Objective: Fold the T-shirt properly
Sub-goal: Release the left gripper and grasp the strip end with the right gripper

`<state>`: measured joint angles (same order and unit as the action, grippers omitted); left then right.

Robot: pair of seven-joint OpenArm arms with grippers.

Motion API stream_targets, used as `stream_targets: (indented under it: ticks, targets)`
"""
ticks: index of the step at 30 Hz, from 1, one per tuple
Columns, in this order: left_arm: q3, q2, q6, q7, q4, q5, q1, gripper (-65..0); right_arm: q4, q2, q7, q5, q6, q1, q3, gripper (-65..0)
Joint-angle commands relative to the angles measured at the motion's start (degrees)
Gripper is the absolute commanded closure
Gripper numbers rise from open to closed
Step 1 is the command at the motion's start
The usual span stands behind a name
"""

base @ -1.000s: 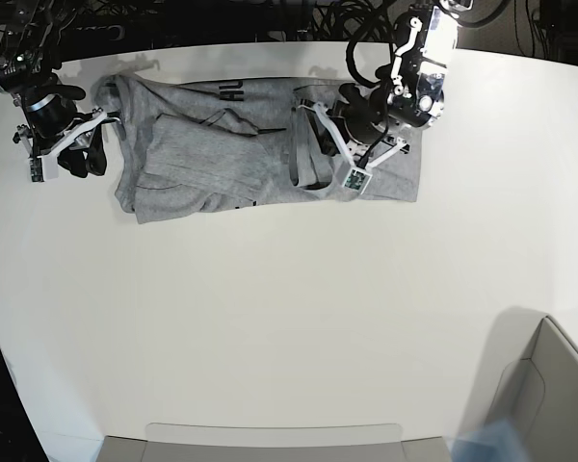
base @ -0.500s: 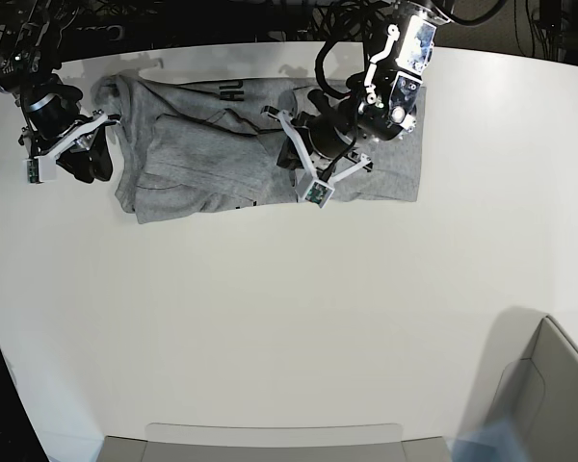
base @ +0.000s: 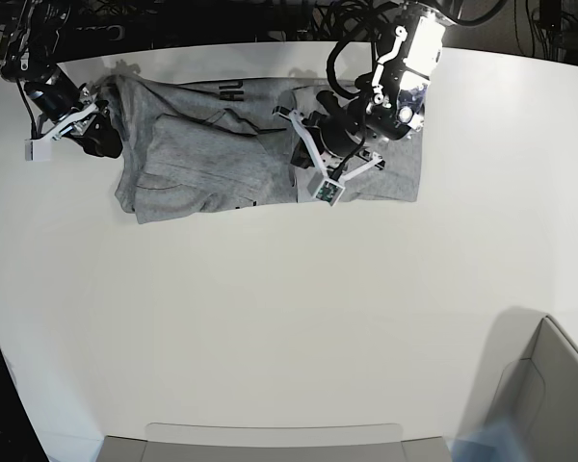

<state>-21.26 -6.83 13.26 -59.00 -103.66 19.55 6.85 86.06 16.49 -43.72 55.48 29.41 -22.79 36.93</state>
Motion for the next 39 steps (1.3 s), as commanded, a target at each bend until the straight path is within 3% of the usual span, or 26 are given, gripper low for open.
stream_targets:
  ticks: [1, 9, 18, 32, 39]
  targets:
    - [-0.1, 0.1, 0.2, 0.9, -1.0, 0.4, -0.5, 0.0, -0.3, 1.0, 1.1, 1.4, 1.4, 0.3, 0.5, -22.2]
    - [0.3, 0.0, 0.2, 0.9, -1.0, 0.3, -0.5, 0.0, -5.6, 1.0, 0.8, 1.2, 1.4, 2.9, -0.6, -22.2]
    - [0.3, 0.0, 0.2, 1.2, -1.0, 0.3, 0.1, 0.0, -8.1, 0.3, 0.8, 1.4, 1.4, 5.8, -9.2, -22.2]
    - [0.2, -1.4, 0.1, 1.3, -1.3, 0.3, 1.4, 0.0, -6.5, -1.9, 0.8, 2.1, 1.4, 8.0, -14.2, -22.2]
    - [0.3, -1.4, 0.1, 1.0, -1.5, 0.3, 2.6, 0.0, -7.2, -2.3, 1.1, -6.2, 1.1, 10.5, -18.7, -20.8]
